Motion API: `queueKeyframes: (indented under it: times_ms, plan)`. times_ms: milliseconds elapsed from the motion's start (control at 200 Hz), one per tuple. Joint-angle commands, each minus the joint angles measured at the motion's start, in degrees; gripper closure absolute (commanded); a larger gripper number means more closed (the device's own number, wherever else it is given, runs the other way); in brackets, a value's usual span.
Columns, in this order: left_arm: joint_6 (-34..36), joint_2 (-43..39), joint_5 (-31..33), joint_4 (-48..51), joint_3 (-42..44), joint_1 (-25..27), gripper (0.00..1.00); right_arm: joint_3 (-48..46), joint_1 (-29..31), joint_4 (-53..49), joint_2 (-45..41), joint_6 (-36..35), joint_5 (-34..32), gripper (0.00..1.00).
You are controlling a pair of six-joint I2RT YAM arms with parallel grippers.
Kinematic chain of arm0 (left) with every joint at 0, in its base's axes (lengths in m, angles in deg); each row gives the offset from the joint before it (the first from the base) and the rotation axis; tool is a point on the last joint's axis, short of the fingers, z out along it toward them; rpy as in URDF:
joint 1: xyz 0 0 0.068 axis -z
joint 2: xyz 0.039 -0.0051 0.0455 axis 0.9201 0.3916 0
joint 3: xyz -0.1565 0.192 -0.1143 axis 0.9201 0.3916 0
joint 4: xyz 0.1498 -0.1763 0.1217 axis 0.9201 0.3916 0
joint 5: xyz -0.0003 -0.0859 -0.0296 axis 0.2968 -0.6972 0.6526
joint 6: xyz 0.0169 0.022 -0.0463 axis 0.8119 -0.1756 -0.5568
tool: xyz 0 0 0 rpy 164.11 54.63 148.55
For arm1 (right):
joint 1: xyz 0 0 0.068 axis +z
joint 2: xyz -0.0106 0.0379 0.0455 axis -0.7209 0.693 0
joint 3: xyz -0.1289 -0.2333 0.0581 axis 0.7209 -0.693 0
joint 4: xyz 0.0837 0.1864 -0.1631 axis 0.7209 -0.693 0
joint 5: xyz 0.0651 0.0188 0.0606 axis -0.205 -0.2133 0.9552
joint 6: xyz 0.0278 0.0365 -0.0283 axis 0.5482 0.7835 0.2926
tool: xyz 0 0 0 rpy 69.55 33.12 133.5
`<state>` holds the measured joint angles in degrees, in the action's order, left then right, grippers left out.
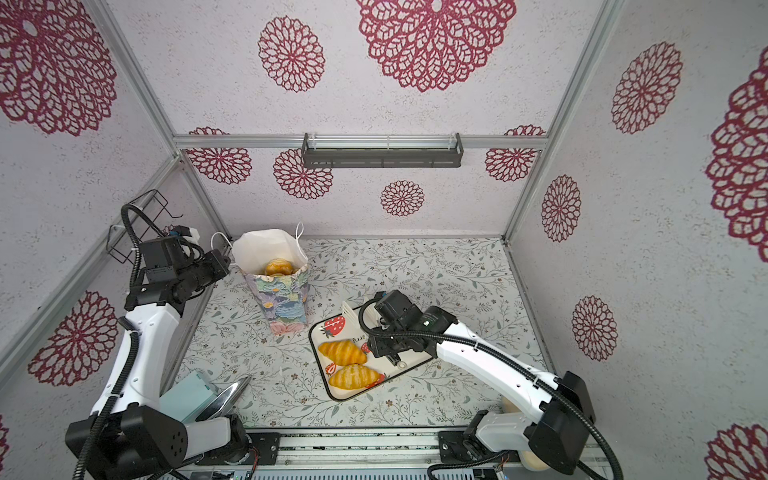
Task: Place the fake bread into the paper bag
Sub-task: 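Raise the open tongs out of the bag and move back over the tray, then lower the right gripper's tongs around the croissants on the tray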
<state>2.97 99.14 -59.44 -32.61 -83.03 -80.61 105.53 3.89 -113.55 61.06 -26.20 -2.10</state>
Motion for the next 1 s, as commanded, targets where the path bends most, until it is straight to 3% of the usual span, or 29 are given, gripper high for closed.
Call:
queueKeyframes:
  times_ms: [0,996]
  plan:
    - [-0.36,-1.24,0.98,0.57,-0.04,-0.31,1.00,0.11,0.48,-1.15,-2.45,0.33,0.86,0.51]
    - [-0.34,-0.79,-0.28,0.41,0.04,-0.30,1.00,-4.42,3.14,-1.12,0.08,-2.33,5.07,0.45]
